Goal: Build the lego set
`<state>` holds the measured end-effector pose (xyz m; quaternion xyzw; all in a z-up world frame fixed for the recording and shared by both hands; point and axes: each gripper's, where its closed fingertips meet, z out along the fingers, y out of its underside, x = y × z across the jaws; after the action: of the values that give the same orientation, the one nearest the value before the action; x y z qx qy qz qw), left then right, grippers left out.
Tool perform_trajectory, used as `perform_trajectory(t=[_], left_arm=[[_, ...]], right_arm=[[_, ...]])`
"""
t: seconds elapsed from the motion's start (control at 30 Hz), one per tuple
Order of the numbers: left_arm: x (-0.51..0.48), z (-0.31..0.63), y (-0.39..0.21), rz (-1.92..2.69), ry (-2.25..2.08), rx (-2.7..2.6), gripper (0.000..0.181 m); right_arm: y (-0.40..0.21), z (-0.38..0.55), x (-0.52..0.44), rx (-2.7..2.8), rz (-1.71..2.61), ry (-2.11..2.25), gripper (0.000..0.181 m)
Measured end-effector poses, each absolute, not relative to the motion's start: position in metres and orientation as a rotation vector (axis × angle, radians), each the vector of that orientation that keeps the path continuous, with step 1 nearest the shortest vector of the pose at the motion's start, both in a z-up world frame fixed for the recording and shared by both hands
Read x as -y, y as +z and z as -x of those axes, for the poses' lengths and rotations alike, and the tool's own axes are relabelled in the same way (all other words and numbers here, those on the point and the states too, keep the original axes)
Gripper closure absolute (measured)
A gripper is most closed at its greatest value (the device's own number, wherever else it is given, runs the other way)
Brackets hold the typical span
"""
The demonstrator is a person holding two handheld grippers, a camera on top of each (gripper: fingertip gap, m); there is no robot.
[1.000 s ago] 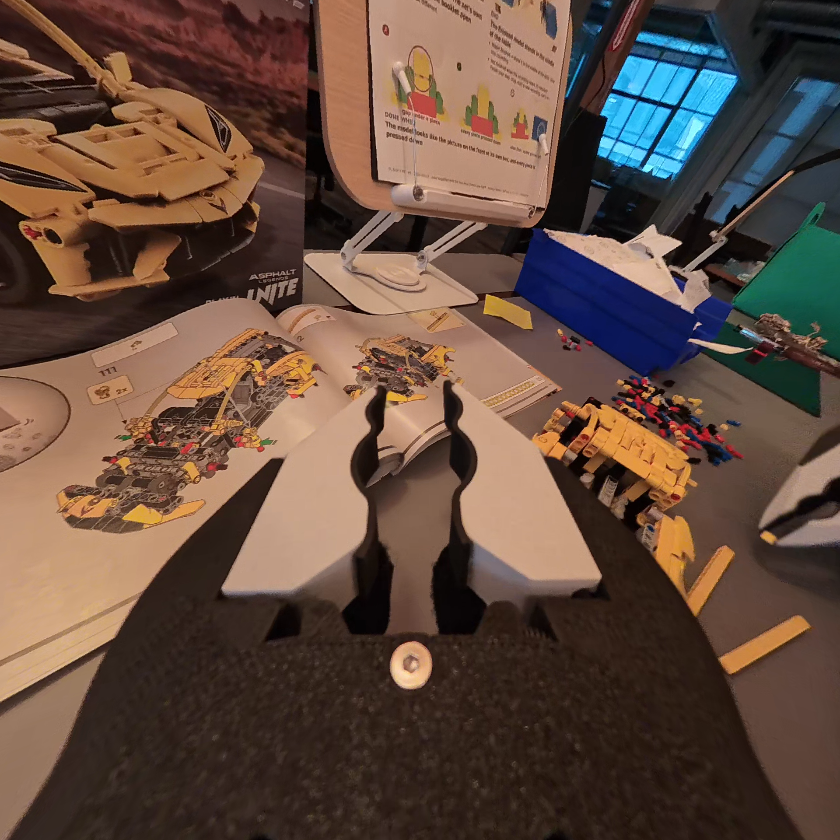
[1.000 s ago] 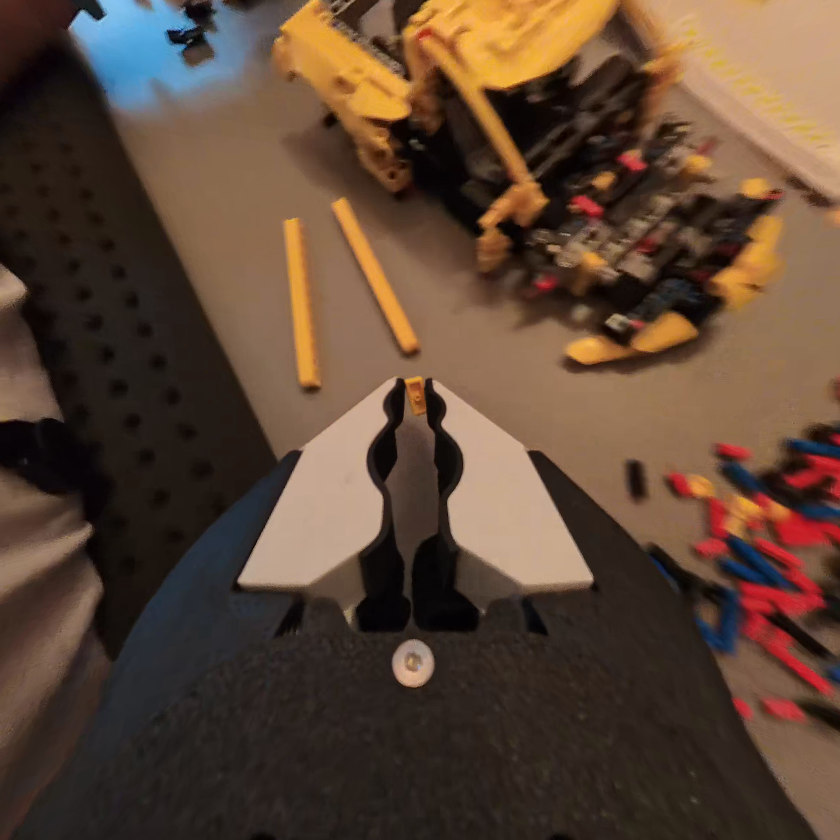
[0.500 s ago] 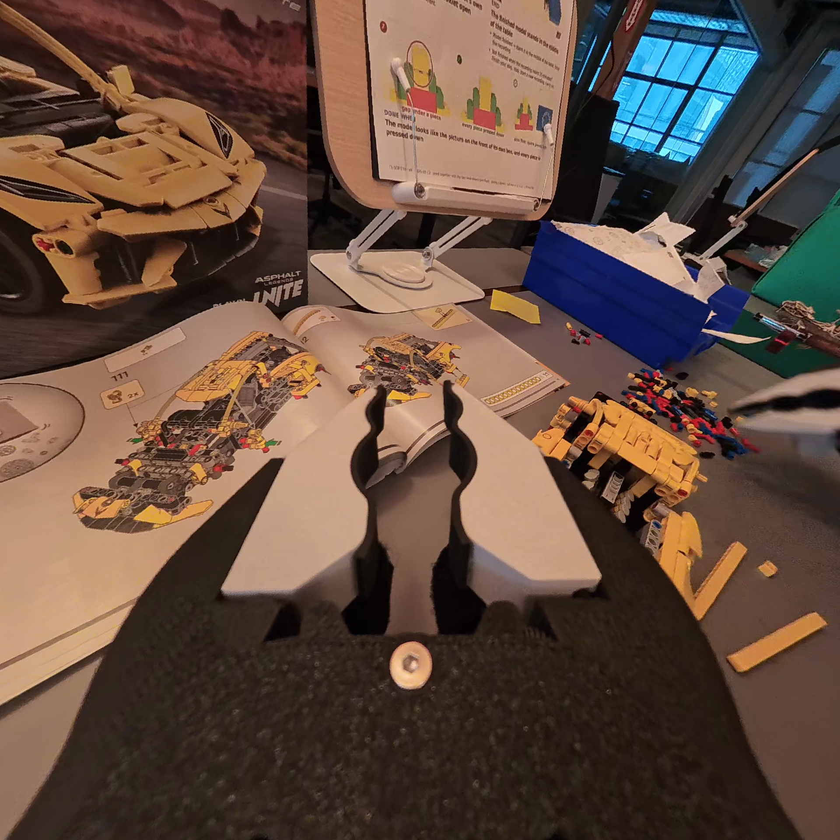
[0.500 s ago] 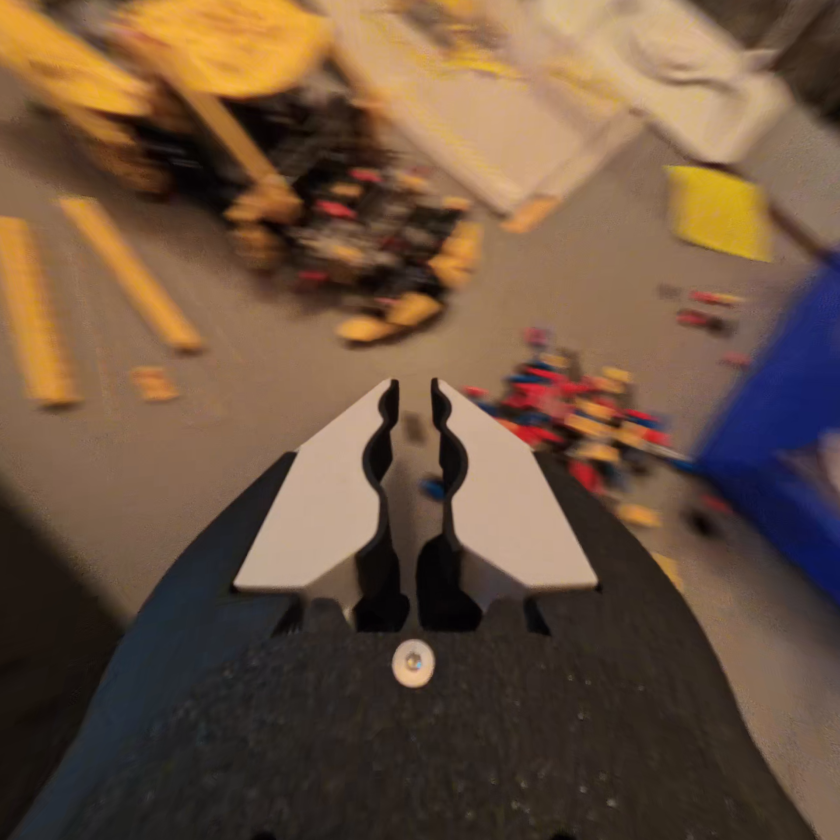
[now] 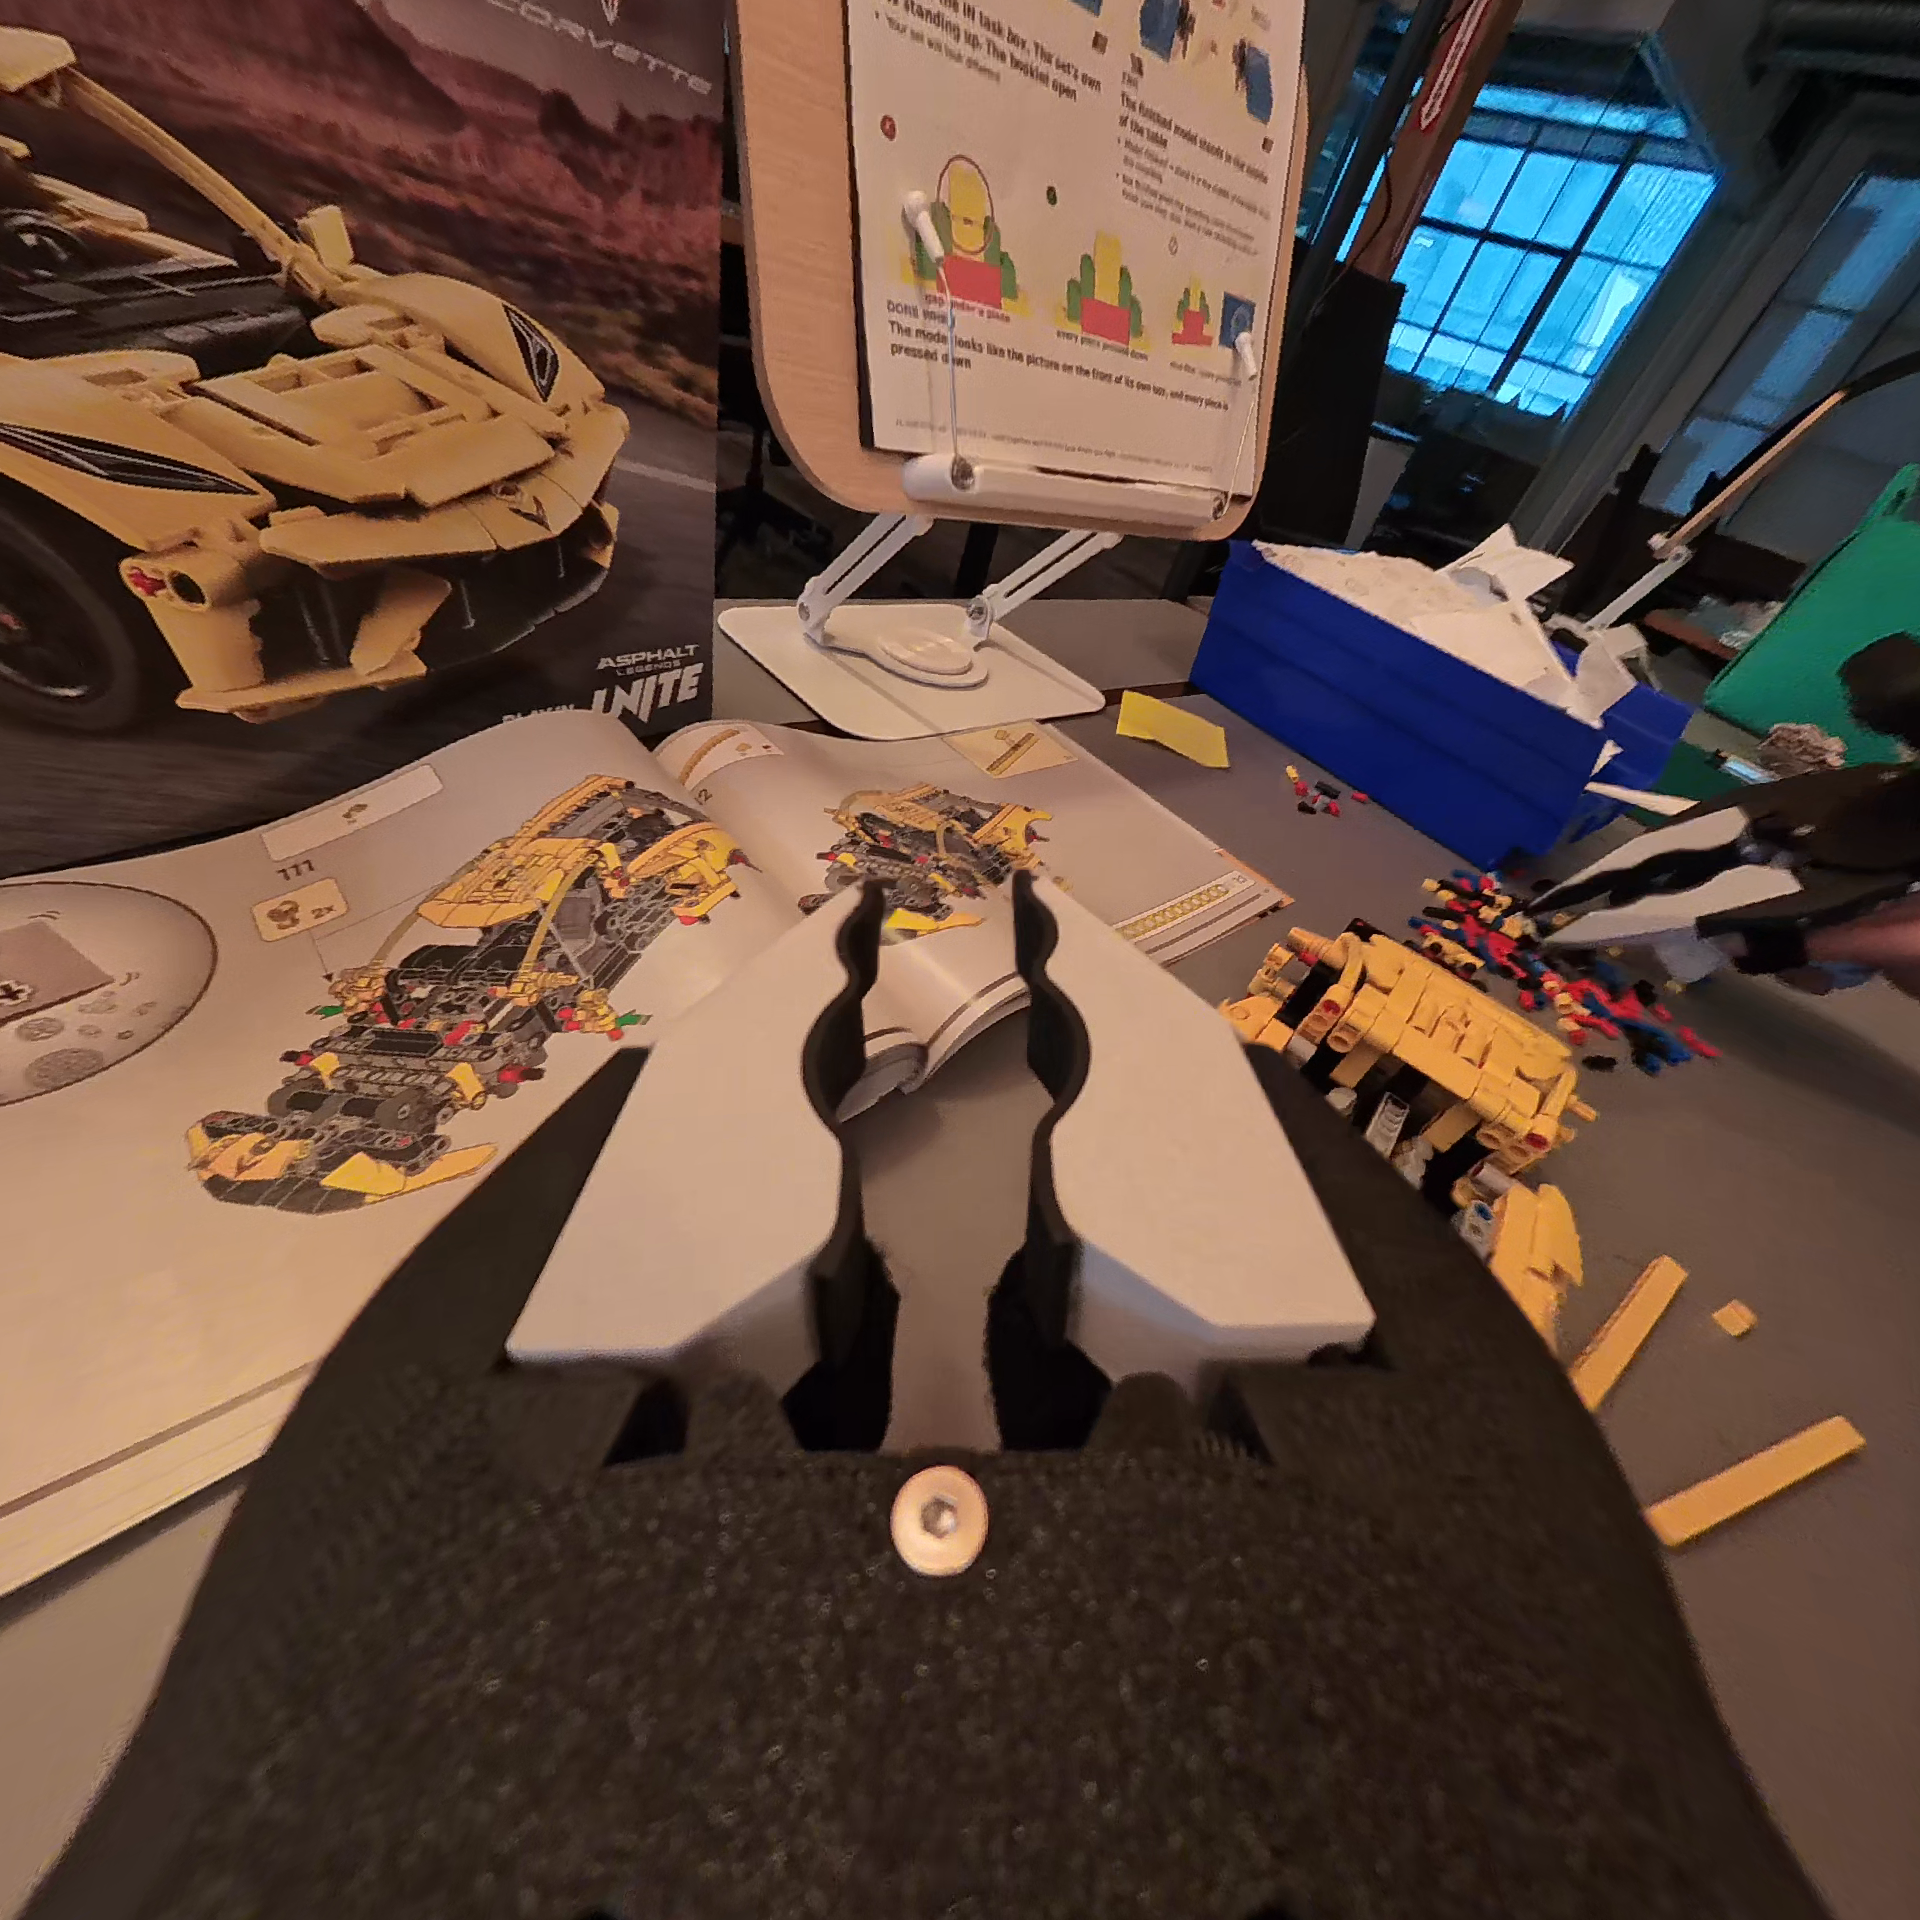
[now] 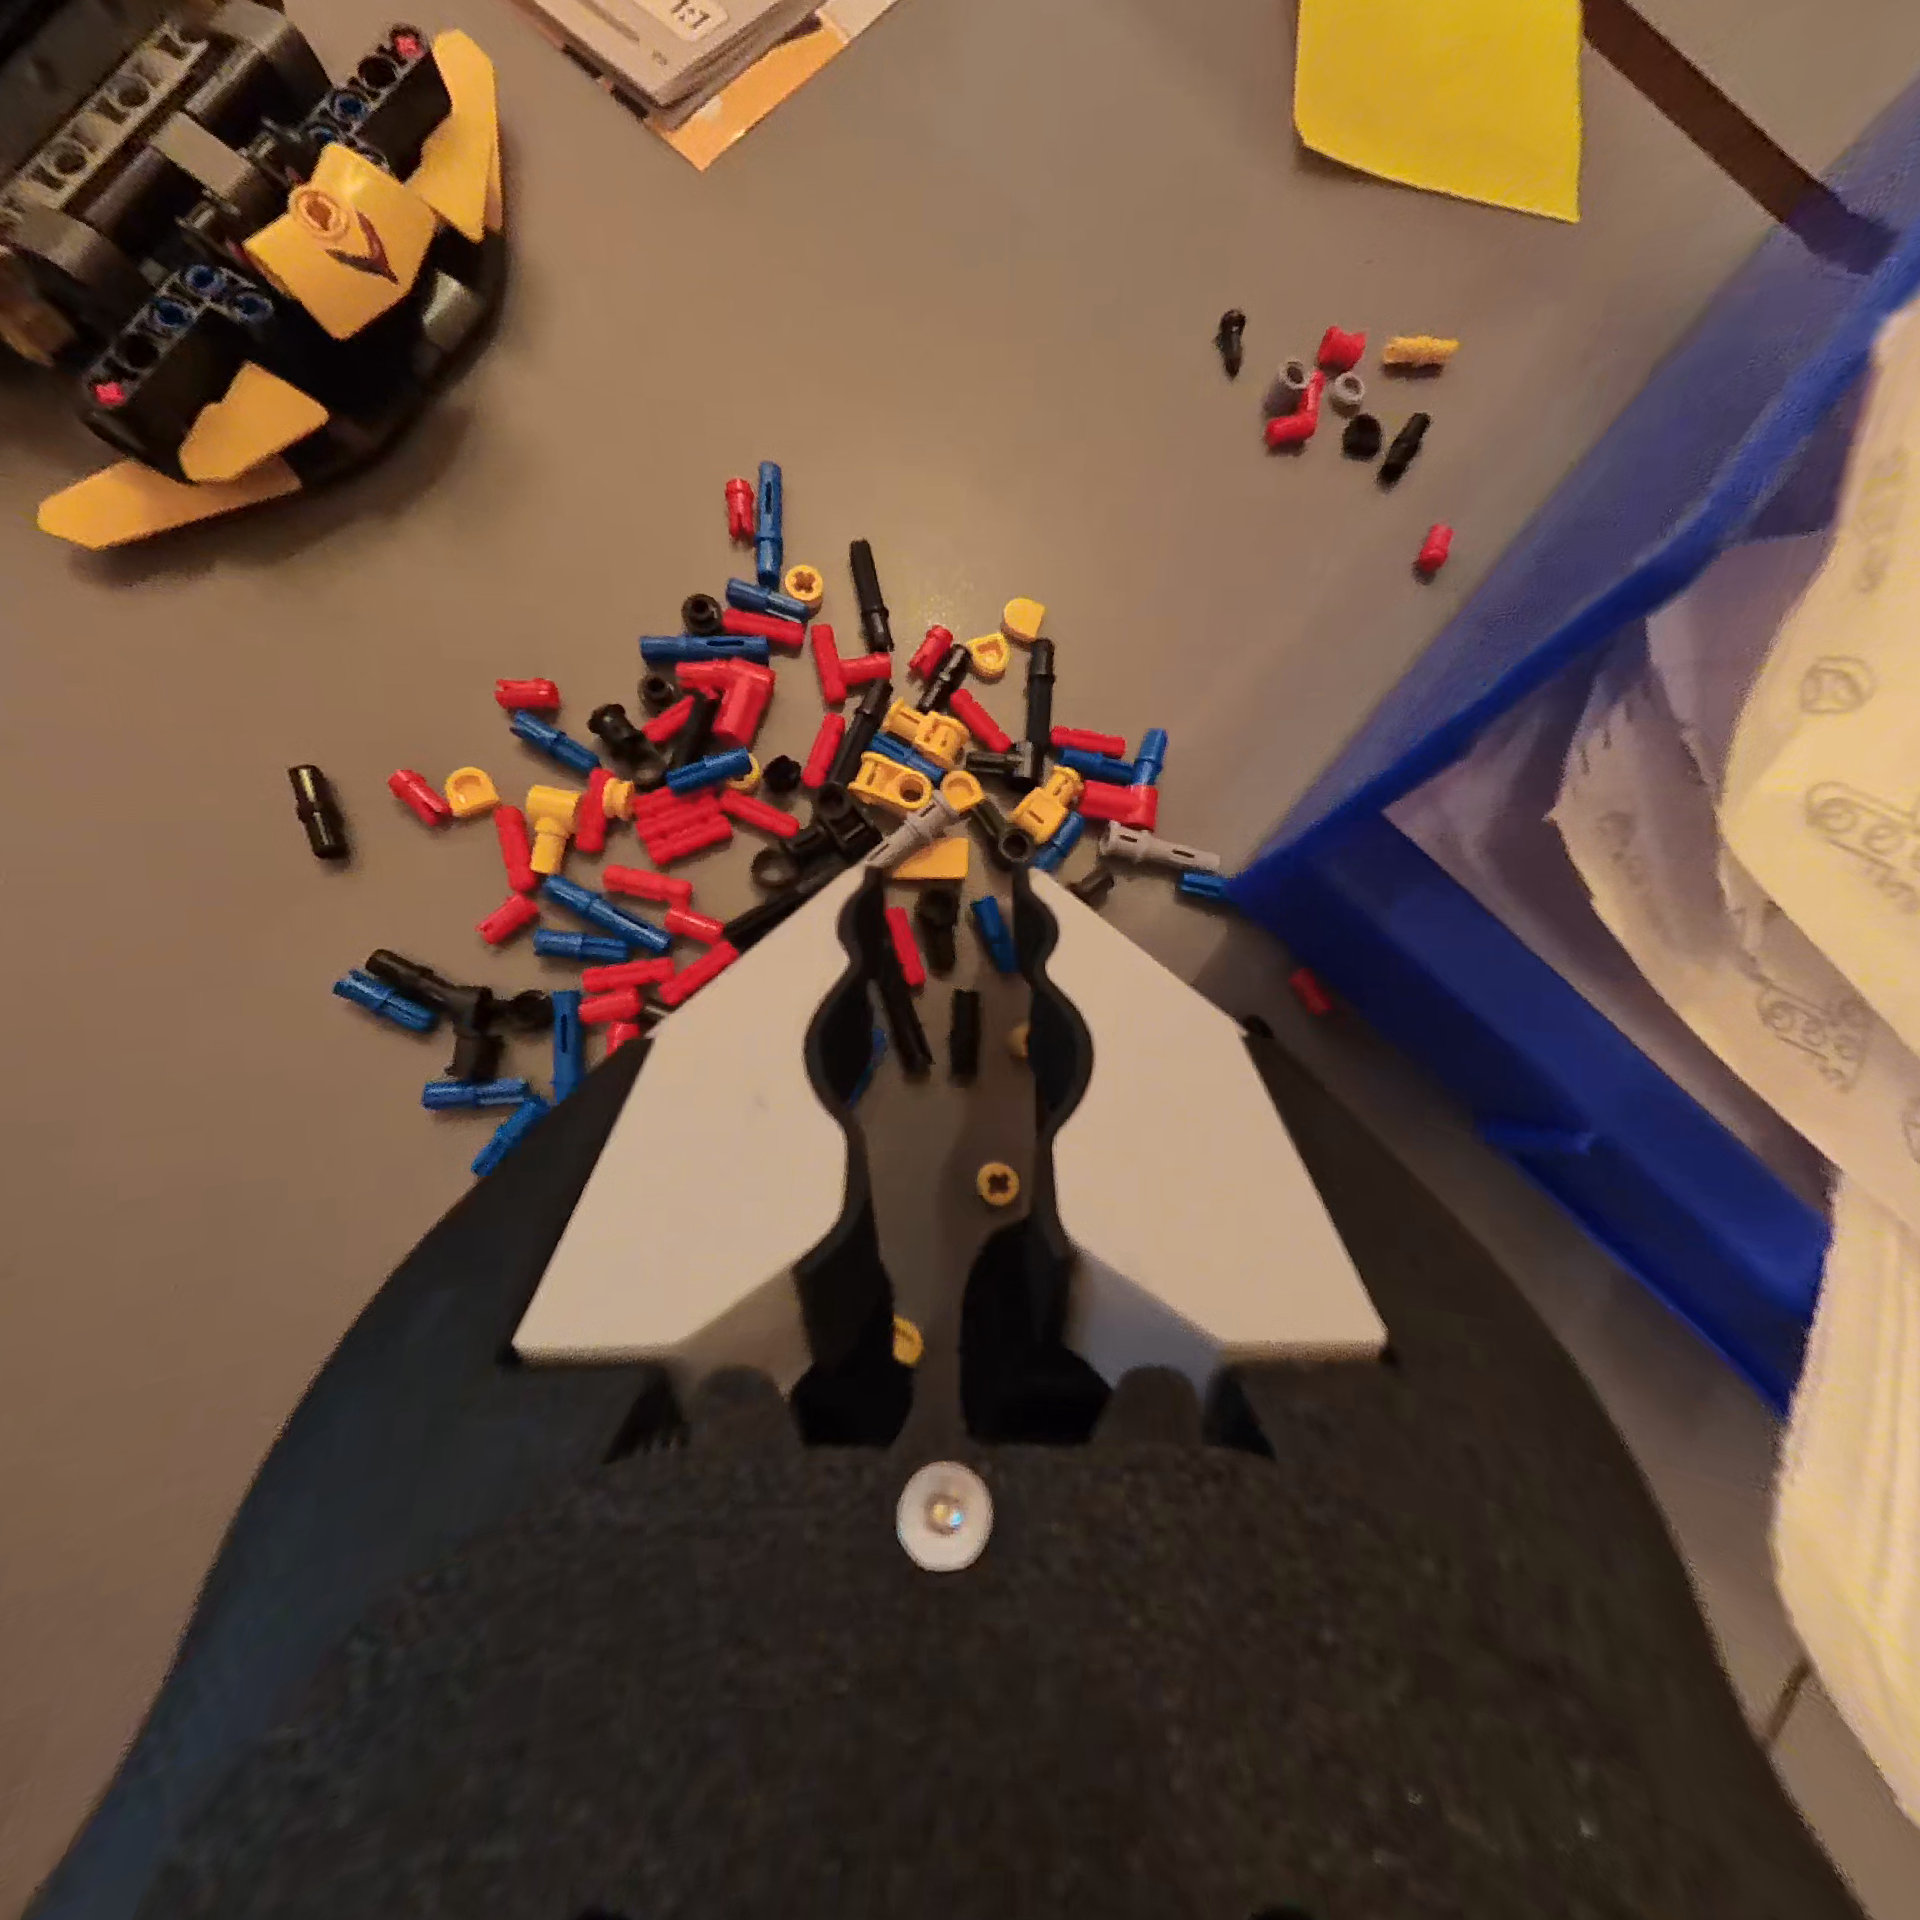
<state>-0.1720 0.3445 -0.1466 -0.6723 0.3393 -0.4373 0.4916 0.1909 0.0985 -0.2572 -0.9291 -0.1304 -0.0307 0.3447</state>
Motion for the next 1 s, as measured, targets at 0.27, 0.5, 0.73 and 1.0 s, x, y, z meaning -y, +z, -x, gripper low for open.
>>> perform_trajectory(t=[0.27, 0.5, 0.73, 1.0], left_arm=[[-0.345, 0.173, -0.146, 1.638, -1.095, -0.806, 0.156], [-0.345, 0.172, -0.15, 1.645, -1.064, -0.829, 0.156], [-0.345, 0.17, -0.154, 1.657, -1.05, -0.843, 0.156], [-0.342, 0.167, -0.154, 1.656, -1.046, -0.862, 0.156]], right_arm=[[-0.262, -0.183, -0.103, 0.352, 2.431, -0.024, 0.163], [-0.263, -0.182, -0.102, 0.311, 2.425, 0.045, 0.167], [-0.223, -0.181, -0.105, 0.312, 2.326, -0.032, 0.167], [-0.185, -0.037, -0.089, 0.677, 2.197, 0.317, 0.166]])
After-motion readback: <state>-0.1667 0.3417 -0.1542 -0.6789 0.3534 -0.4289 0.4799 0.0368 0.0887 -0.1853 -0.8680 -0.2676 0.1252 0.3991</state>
